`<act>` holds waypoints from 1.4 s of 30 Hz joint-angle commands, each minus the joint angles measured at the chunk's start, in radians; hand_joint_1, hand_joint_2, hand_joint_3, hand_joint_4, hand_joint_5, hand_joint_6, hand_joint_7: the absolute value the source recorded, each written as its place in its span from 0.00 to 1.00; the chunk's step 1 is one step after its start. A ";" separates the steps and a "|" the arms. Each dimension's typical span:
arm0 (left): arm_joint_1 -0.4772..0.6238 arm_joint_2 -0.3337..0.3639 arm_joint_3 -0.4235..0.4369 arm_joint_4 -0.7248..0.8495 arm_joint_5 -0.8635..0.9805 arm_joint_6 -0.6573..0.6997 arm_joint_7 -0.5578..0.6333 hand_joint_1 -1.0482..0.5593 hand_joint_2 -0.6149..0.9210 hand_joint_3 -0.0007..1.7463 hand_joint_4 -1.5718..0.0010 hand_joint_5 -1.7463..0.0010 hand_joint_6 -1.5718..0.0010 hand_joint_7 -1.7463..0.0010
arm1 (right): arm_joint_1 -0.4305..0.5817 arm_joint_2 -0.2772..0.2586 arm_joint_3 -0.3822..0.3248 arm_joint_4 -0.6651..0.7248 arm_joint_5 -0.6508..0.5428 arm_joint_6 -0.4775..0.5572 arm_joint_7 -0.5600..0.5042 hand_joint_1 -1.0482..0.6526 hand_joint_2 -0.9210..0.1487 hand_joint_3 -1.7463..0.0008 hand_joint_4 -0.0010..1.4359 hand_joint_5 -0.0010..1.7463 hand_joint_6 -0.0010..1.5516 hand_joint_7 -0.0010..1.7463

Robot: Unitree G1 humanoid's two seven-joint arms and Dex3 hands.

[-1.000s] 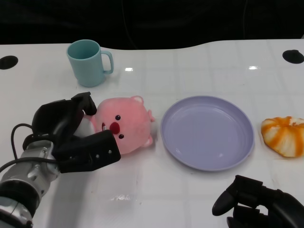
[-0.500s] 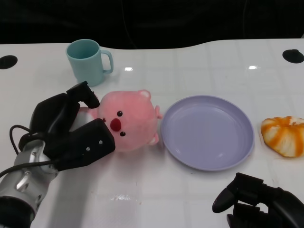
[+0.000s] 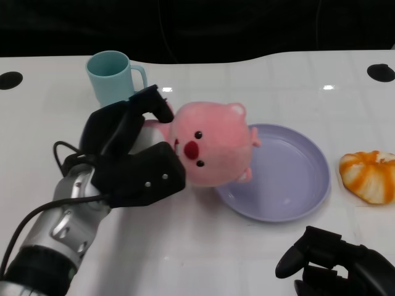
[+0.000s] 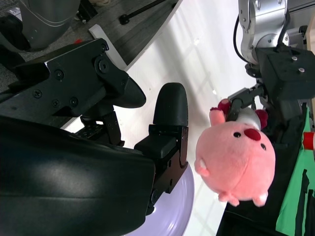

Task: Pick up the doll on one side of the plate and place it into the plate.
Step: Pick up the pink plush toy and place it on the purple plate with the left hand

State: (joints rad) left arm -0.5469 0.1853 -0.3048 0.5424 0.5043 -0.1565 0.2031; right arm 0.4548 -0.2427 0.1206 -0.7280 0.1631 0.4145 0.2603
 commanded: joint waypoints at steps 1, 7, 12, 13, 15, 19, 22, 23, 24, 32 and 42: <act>-0.061 -0.027 -0.015 0.012 0.016 0.019 -0.012 0.55 0.59 0.82 0.40 0.00 0.50 0.00 | 0.008 -0.010 0.005 -0.007 -0.005 -0.003 0.000 0.57 0.26 0.38 0.45 1.00 0.31 0.81; -0.128 -0.104 -0.058 0.067 0.041 0.070 -0.031 0.54 0.58 0.82 0.39 0.00 0.49 0.00 | 0.013 -0.008 0.010 -0.011 -0.006 -0.003 -0.002 0.58 0.26 0.38 0.45 1.00 0.31 0.81; -0.184 -0.170 -0.092 0.129 0.053 0.113 -0.051 0.55 0.60 0.79 0.39 0.00 0.51 0.00 | 0.016 -0.004 0.015 -0.011 -0.005 -0.007 -0.003 0.58 0.25 0.38 0.44 1.00 0.31 0.81; -0.196 -0.183 -0.100 0.147 0.057 0.113 -0.049 0.55 0.61 0.78 0.39 0.00 0.51 0.00 | 0.016 -0.003 0.016 -0.012 -0.004 -0.003 -0.005 0.58 0.25 0.38 0.44 1.00 0.31 0.81; -0.218 -0.203 -0.116 0.188 0.065 0.110 -0.045 0.55 0.63 0.75 0.39 0.00 0.52 0.00 | 0.016 -0.004 0.020 -0.014 -0.006 0.001 -0.007 0.58 0.25 0.38 0.44 1.00 0.31 0.81; -0.261 -0.249 -0.131 0.270 0.069 0.111 -0.034 0.55 0.65 0.71 0.38 0.00 0.52 0.00 | 0.017 -0.007 0.031 -0.017 -0.015 0.000 -0.011 0.58 0.25 0.38 0.44 1.00 0.30 0.81; -0.289 -0.283 -0.133 0.322 0.067 0.125 -0.035 0.55 0.66 0.70 0.39 0.00 0.53 0.00 | 0.018 -0.005 0.039 -0.016 -0.022 -0.003 -0.017 0.58 0.24 0.38 0.44 1.00 0.30 0.81; -0.297 -0.294 -0.133 0.338 0.066 0.130 -0.034 0.55 0.66 0.69 0.40 0.00 0.53 0.00 | 0.018 -0.005 0.041 -0.016 -0.024 -0.005 -0.017 0.58 0.24 0.39 0.45 1.00 0.30 0.81; -0.303 -0.302 -0.135 0.351 0.068 0.134 -0.032 0.55 0.66 0.69 0.40 0.00 0.53 0.00 | 0.018 -0.005 0.042 -0.016 -0.024 -0.005 -0.017 0.58 0.24 0.39 0.45 1.00 0.31 0.81; -0.307 -0.323 -0.142 0.389 0.067 0.133 -0.039 0.54 0.78 0.41 0.51 0.04 0.47 0.54 | 0.018 -0.003 0.048 -0.021 -0.020 0.003 -0.022 0.59 0.24 0.39 0.44 1.00 0.30 0.81; -0.302 -0.277 -0.178 0.308 0.093 0.153 -0.125 0.34 1.00 0.15 0.94 0.66 0.80 0.97 | 0.018 -0.010 0.035 -0.013 -0.011 -0.003 -0.010 0.59 0.24 0.39 0.44 1.00 0.30 0.81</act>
State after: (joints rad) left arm -0.8333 -0.1125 -0.4755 0.8746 0.5869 -0.0139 0.0976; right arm 0.4686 -0.2425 0.1603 -0.7316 0.1470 0.4137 0.2473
